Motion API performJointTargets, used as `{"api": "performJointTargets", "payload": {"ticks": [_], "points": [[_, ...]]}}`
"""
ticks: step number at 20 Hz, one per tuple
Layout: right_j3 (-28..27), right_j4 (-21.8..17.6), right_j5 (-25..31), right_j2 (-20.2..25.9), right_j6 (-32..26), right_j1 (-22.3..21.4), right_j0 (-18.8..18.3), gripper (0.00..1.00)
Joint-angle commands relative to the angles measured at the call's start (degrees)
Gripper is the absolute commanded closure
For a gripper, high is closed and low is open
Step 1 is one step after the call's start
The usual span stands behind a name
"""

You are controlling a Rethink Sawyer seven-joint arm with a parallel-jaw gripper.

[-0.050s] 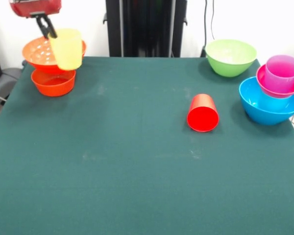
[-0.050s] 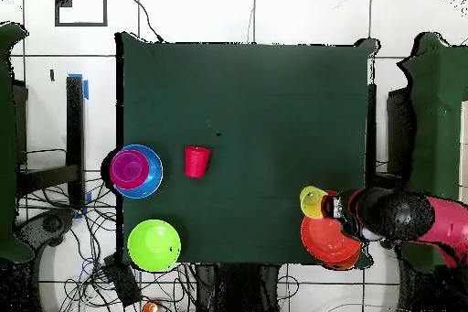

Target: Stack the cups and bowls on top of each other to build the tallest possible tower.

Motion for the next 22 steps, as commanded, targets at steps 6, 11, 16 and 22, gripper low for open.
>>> {"api": "performJointTargets", "payload": {"ticks": [6,11,16,22], "points": [[13.7,-1.3,-0.7,-0.8,-5.1,-10.2,-1.3,1.00],[12.5,-7.2,-2.1,-2.3,-7.7,-7.6,-4.5,1.00],[13.3,-10.4,-3.3,-2.1,-8.9,-7.1,-7.7,1.00],[12.9,-13.6,-3.3,-1.2,-9.3,-5.3,-9.7,1.00]]}}
